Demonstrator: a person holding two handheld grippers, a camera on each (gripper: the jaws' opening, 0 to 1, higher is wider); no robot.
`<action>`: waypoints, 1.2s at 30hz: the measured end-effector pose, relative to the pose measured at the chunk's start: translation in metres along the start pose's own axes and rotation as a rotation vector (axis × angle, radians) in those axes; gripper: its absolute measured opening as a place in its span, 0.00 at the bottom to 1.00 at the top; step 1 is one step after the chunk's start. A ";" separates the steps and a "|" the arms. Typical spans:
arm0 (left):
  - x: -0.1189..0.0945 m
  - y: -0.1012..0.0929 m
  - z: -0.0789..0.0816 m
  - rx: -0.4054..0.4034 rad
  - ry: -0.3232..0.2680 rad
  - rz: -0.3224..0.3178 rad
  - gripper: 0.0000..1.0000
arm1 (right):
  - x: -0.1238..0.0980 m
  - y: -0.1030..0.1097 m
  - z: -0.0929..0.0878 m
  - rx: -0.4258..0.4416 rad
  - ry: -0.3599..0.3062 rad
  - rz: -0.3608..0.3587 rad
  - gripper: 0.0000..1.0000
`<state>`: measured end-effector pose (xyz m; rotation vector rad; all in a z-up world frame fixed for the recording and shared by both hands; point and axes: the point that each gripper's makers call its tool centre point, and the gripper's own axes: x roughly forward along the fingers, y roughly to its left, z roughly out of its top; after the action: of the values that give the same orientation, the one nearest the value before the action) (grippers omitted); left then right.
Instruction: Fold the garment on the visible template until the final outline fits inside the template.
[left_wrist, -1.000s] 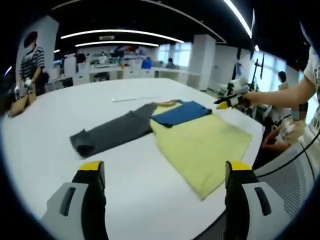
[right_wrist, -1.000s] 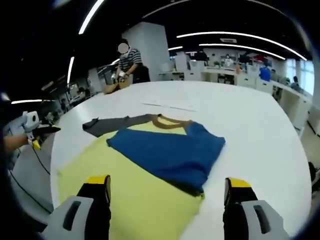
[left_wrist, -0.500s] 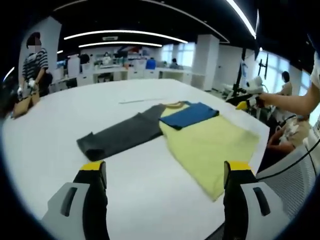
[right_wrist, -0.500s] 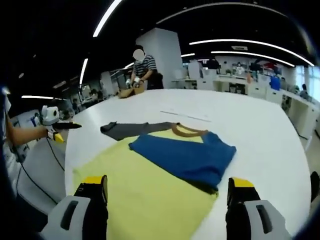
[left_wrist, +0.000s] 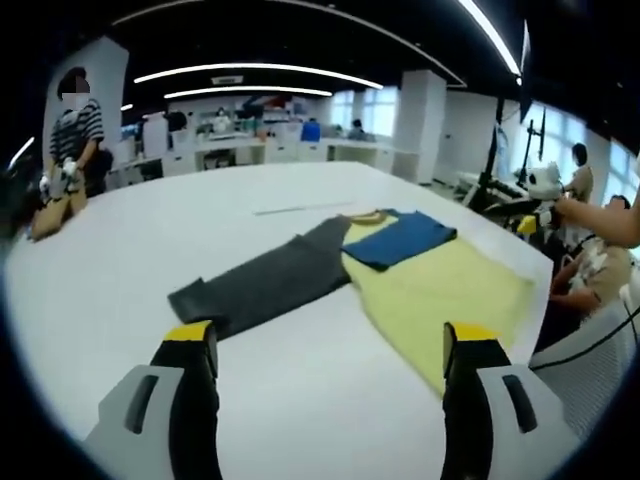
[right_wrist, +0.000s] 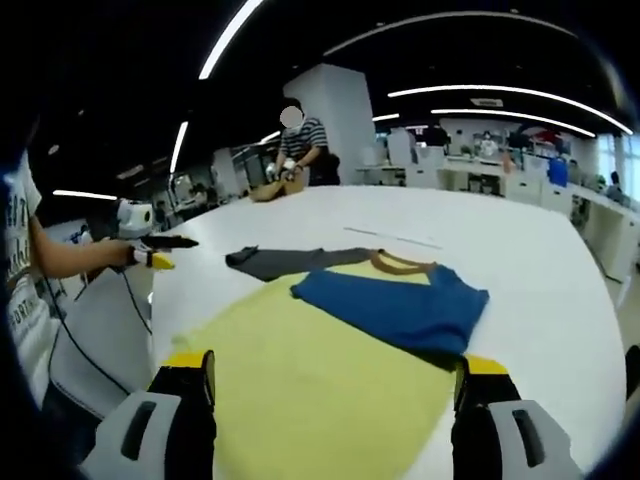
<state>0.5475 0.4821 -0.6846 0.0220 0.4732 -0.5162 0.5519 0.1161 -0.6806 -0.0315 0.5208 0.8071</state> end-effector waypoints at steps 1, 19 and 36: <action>0.001 0.002 0.001 -0.005 -0.004 0.004 0.89 | 0.000 0.003 0.000 -0.005 -0.001 0.006 0.99; 0.029 0.059 0.007 -0.021 0.018 0.170 0.74 | -0.008 0.024 -0.009 -0.021 0.013 -0.009 0.99; 0.055 0.100 -0.012 -0.034 0.099 0.291 0.44 | -0.011 0.024 -0.014 -0.021 0.028 -0.028 0.98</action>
<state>0.6326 0.5449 -0.7293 0.0826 0.5654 -0.2218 0.5229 0.1219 -0.6835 -0.0696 0.5377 0.7854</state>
